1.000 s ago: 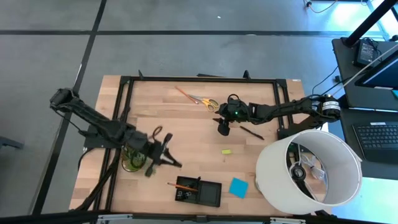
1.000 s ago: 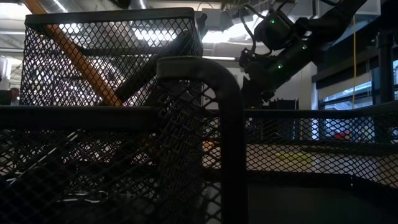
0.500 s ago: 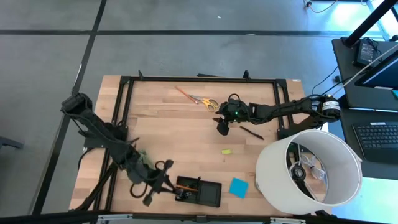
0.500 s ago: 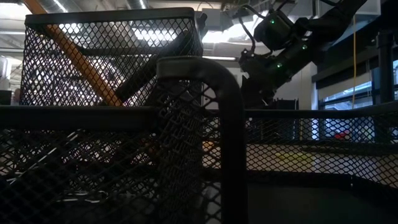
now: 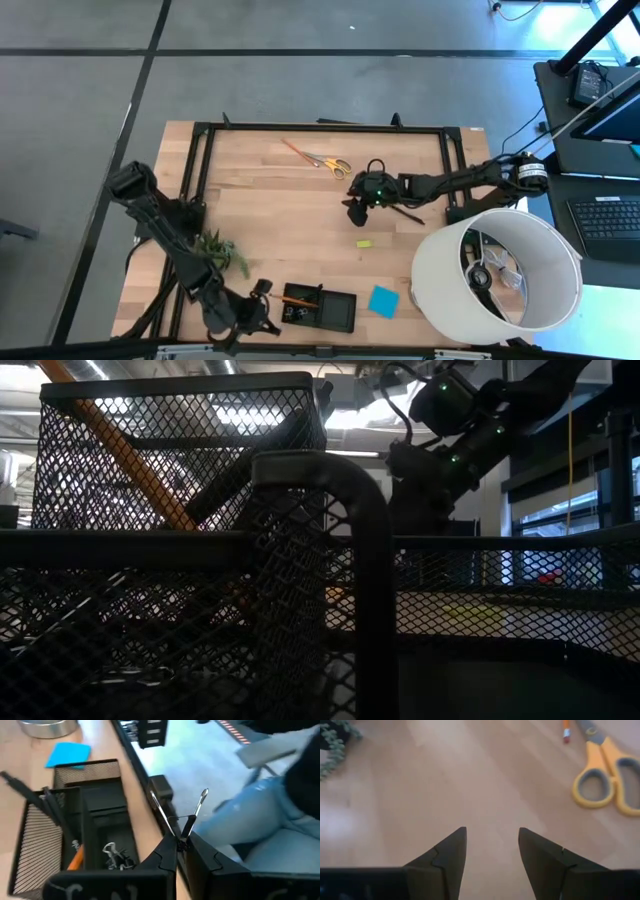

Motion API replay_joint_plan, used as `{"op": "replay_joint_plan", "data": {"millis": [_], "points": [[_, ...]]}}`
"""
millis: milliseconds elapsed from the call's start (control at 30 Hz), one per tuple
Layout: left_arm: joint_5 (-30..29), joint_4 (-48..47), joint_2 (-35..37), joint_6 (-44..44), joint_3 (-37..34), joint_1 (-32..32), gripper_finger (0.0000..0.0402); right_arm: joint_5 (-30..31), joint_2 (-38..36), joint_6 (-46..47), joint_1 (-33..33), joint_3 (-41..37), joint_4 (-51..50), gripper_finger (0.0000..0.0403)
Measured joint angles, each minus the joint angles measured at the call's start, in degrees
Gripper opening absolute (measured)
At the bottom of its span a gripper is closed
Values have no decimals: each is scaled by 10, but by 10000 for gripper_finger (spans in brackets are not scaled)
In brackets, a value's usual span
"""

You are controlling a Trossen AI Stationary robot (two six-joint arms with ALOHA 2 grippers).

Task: Pick and place office supplies into organizer
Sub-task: Put the black binder clip into the black desk organizer

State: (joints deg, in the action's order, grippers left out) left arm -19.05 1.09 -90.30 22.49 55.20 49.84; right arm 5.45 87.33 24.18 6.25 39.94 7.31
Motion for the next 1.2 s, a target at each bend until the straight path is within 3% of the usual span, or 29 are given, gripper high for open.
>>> {"op": "replay_joint_plan", "data": {"millis": [133, 633, 933, 1200], "points": [[-44, -3, -18, 18, 0, -2, 12, 0, 0, 31, -18, 0, 0, 182], [-93, 39, -147, 188, 0, -13, 12, 56, 0, 141, -108, 0, 2, 181], [-96, 45, -161, 203, 0, -12, 14, 85, 0, 178, -161, 0, 2, 181], [-88, 47, -161, 203, 0, -12, 49, 114, 0, 178, -181, 0, 2, 181]]}}
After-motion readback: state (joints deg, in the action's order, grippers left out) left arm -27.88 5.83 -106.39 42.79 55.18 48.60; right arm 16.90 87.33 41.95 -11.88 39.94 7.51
